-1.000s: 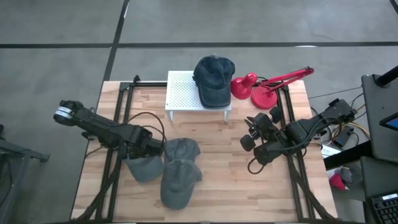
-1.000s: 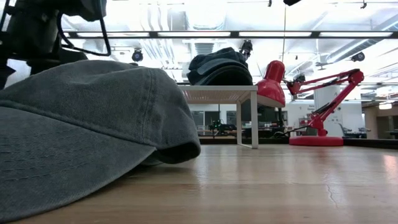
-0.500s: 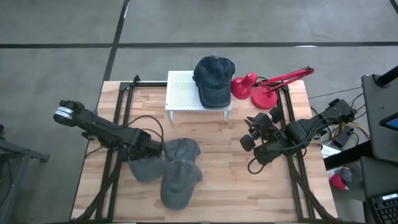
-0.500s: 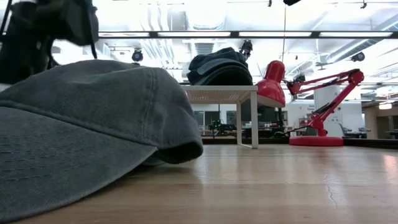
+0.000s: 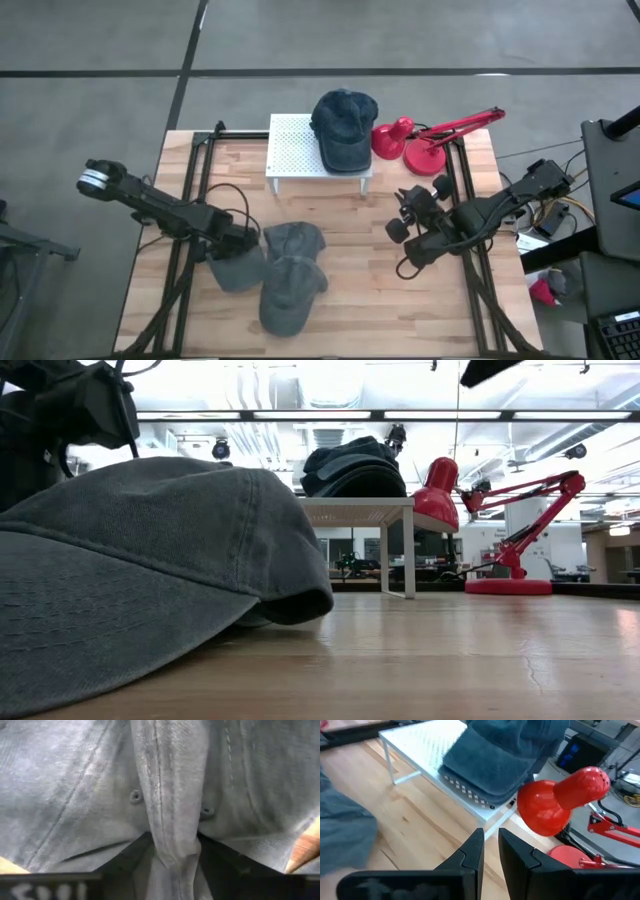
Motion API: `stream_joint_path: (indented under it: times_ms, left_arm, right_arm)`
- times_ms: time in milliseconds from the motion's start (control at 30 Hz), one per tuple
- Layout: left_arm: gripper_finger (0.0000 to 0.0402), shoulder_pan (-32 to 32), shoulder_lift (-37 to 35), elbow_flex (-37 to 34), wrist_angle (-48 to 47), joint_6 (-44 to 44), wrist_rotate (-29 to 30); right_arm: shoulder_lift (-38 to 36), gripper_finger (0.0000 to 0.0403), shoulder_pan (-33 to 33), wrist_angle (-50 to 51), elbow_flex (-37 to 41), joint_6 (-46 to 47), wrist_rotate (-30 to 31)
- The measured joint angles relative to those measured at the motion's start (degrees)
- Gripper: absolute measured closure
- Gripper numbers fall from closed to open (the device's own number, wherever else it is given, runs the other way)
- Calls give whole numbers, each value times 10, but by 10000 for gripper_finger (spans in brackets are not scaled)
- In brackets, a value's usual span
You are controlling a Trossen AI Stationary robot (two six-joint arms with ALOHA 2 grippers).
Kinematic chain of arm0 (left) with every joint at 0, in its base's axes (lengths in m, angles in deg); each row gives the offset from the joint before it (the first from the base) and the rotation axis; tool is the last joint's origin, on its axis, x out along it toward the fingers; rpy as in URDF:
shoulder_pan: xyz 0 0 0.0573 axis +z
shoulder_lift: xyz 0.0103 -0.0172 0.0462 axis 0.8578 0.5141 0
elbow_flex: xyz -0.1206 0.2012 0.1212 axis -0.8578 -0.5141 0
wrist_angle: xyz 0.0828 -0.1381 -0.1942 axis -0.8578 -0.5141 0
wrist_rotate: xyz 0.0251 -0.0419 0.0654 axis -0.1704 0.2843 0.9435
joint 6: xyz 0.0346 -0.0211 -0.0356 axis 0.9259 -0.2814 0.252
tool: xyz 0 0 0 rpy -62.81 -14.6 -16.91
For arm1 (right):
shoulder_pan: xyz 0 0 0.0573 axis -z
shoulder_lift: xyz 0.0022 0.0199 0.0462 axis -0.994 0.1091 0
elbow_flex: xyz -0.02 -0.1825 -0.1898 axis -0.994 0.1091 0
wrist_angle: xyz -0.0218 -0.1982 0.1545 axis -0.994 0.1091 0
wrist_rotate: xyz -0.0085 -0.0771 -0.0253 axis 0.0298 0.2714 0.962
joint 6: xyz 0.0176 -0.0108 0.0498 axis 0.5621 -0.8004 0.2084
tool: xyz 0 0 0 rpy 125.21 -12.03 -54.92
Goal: Pick & Place hat
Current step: Put the top left gray cap on the shelf
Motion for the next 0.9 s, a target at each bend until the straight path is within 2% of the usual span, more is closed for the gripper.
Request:
stream_joint_path:
  times_ms: [267, 400, 533, 733, 900]
  left_arm:
    - [352, 0, 0, -2, 3, 22, 11]
    - [389, 0, 0, -2, 3, 42, 17]
    - [393, 0, 1, -2, 3, 48, 20]
    - [397, 0, 1, -2, 5, 60, 23]
    - [397, -1, 0, -2, 7, 69, 29]
  right_arm:
    - [-28, 351, 0, -10, 75, 24, -22]
    - [-79, 351, -10, -78, 123, -14, -27]
    - [-148, 351, -23, -237, 198, -108, -42]
    - [-241, 351, -26, -544, 329, -285, -151]
    - [-283, 351, -26, -739, 424, -355, -185]
